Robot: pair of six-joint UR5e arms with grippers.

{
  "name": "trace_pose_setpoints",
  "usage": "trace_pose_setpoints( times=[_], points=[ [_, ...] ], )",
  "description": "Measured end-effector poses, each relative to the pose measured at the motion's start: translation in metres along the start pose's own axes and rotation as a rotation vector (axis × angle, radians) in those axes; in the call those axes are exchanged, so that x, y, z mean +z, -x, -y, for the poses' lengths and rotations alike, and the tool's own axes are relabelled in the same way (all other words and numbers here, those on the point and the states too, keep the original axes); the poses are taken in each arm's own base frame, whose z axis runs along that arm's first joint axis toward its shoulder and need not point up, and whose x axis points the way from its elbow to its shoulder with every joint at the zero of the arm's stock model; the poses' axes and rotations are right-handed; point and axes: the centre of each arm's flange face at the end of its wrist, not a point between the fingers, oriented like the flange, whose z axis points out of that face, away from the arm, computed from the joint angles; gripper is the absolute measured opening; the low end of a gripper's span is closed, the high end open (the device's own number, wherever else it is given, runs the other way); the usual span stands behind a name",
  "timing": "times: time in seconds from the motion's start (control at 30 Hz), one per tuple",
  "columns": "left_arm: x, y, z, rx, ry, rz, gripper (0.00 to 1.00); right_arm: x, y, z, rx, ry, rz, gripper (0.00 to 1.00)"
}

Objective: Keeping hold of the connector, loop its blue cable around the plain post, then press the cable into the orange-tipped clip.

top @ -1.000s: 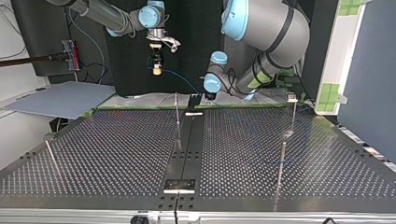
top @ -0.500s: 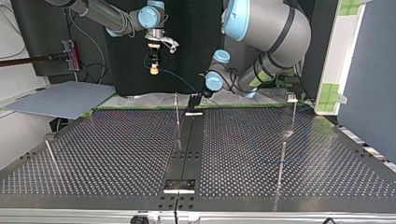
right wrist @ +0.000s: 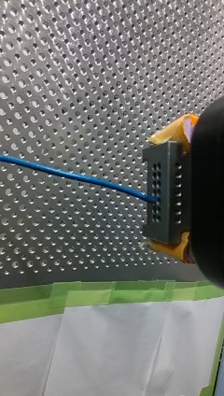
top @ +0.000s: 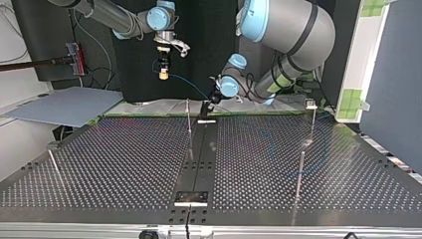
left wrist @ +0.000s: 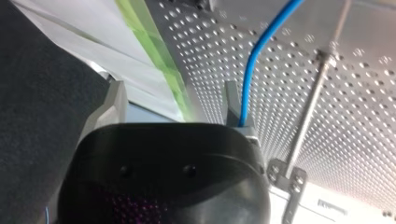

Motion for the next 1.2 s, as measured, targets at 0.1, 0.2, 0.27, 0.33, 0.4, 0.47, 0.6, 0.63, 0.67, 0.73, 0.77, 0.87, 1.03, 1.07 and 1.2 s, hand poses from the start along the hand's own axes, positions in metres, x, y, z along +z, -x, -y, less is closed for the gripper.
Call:
trace_pose_setpoints(
  times=[0.1, 0.2, 0.27, 0.33, 0.4, 0.47, 0.6, 0.63, 0.67, 0.73, 0.77, 0.87, 1.03, 1.07, 1.2],
  points=[
    [0.000, 0.004, 0.001, 0.000, -0.025, 0.007, 1.00, 0.001, 0.000, 0.000, 0.000, 0.001, -0.001, 0.00],
    [-0.001, 0.005, 0.004, 0.002, -0.052, 0.006, 1.00, 0.001, 0.000, 0.000, 0.000, 0.002, -0.001, 0.00],
    [-0.002, 0.004, 0.007, 0.008, -0.072, 0.003, 1.00, 0.001, -0.001, -0.001, -0.001, 0.002, -0.002, 0.00],
    [-0.004, 0.002, 0.010, 0.015, -0.091, 0.000, 1.00, 0.002, -0.001, -0.001, 0.000, 0.003, -0.003, 0.00],
    [-0.005, 0.000, 0.012, 0.021, -0.107, -0.003, 1.00, 0.002, -0.001, -0.001, 0.000, 0.003, -0.003, 0.00],
    [-0.008, 0.000, 0.014, 0.032, -0.126, -0.005, 1.00, 0.003, -0.001, -0.001, 0.000, 0.004, -0.004, 0.00],
    [-0.014, 0.003, 0.018, 0.054, -0.155, -0.001, 1.00, 0.005, -0.002, -0.001, 0.000, 0.006, -0.006, 0.00],
    [-0.016, 0.004, 0.018, 0.058, -0.159, 0.000, 1.00, 0.005, -0.002, -0.001, 0.000, 0.006, -0.007, 0.00],
    [-0.017, 0.005, 0.019, 0.062, -0.161, 0.001, 1.00, 0.005, -0.002, -0.001, 0.001, 0.006, -0.007, 0.00],
    [-0.018, 0.006, 0.020, 0.072, -0.167, 0.003, 1.00, 0.006, -0.002, -0.001, 0.001, 0.007, -0.008, 0.00],
    [-0.018, 0.007, 0.021, 0.075, -0.169, 0.003, 1.00, 0.006, -0.003, -0.001, 0.001, 0.007, -0.009, 0.00],
    [-0.020, 0.007, 0.026, 0.090, -0.177, 0.004, 1.00, 0.006, -0.003, -0.001, 0.001, 0.007, -0.009, 0.00],
    [-0.021, 0.006, 0.035, 0.112, -0.196, 0.003, 1.00, 0.007, -0.003, -0.002, 0.001, 0.008, -0.009, 0.00],
    [-0.021, 0.005, 0.036, 0.115, -0.198, 0.003, 1.00, 0.007, -0.003, -0.002, 0.002, 0.008, -0.010, 0.00],
    [-0.022, 0.005, 0.041, 0.134, -0.204, 0.001, 1.00, 0.007, -0.003, -0.002, 0.002, 0.008, -0.010, 0.00]
  ],
)
